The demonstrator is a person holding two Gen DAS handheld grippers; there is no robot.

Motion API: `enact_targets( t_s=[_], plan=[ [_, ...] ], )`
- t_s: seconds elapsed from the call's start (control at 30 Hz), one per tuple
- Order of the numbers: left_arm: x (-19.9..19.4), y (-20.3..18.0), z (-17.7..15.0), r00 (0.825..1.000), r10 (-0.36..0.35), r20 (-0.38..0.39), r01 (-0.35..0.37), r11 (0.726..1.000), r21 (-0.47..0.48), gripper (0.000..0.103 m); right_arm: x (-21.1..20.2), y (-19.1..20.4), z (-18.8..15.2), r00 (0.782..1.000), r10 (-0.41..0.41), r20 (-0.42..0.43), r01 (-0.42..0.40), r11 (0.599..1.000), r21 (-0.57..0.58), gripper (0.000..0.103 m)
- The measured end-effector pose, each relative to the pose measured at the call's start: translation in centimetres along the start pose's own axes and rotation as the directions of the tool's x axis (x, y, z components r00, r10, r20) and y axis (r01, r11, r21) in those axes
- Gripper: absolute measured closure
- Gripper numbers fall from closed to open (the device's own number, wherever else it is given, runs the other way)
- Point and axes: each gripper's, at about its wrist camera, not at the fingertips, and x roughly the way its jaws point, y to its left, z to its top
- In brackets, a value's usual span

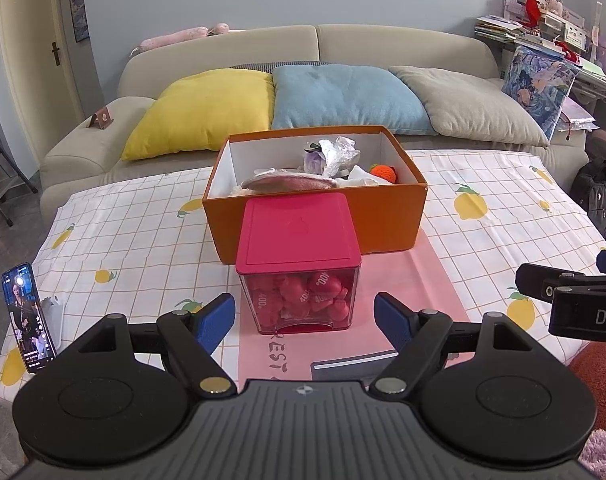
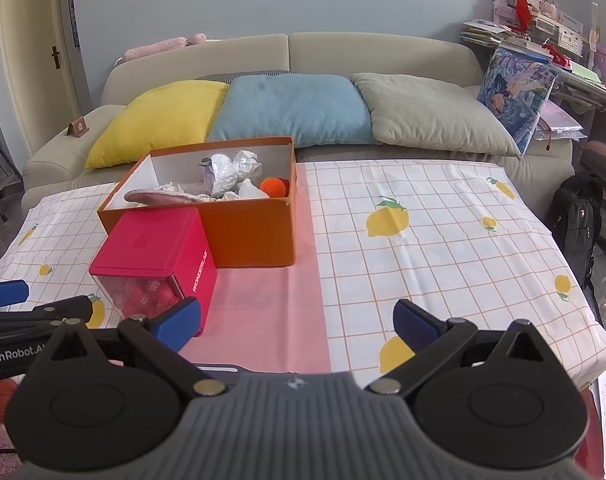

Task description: Organize soft objects

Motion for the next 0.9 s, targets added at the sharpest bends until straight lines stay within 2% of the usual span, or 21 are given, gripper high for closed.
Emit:
enact_targets(
  t_s=[0.9],
  plan=[
    [0.01, 0.03, -0.19, 1.000, -0.003, -0.009, 0.003, 1.000, -0.007, 0.010, 0.43, 0.00, -0.25, 1.000, 0.011, -0.015, -0.011, 1.000, -0.005, 0.003]
  ],
)
